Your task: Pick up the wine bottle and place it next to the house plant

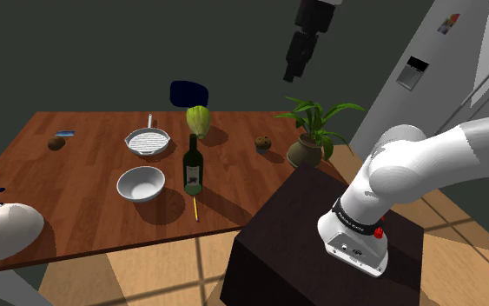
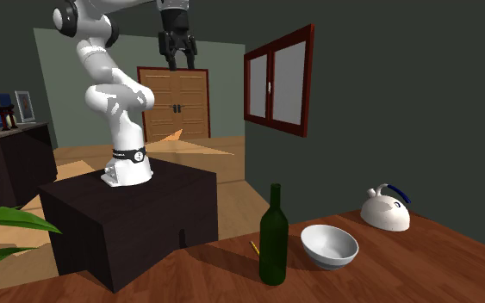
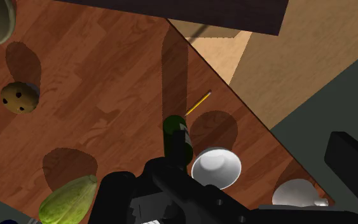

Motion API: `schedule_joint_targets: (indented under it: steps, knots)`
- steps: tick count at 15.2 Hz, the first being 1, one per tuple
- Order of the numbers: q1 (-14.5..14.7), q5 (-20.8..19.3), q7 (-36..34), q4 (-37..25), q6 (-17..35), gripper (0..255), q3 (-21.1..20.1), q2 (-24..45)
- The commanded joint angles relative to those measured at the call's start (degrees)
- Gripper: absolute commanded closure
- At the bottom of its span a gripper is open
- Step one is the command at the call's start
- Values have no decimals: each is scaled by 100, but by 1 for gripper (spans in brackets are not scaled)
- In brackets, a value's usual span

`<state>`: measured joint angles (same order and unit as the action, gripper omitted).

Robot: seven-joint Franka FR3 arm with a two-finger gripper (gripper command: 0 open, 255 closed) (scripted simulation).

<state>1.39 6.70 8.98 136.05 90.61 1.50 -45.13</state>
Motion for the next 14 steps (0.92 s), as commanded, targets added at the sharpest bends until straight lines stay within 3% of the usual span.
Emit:
schedule_joint_targets:
  steps: [1, 14]
  knots:
    - [0, 0, 0, 0, 0, 0, 0, 0]
    - [124, -100, 295, 550, 2789, 0, -268, 1981]
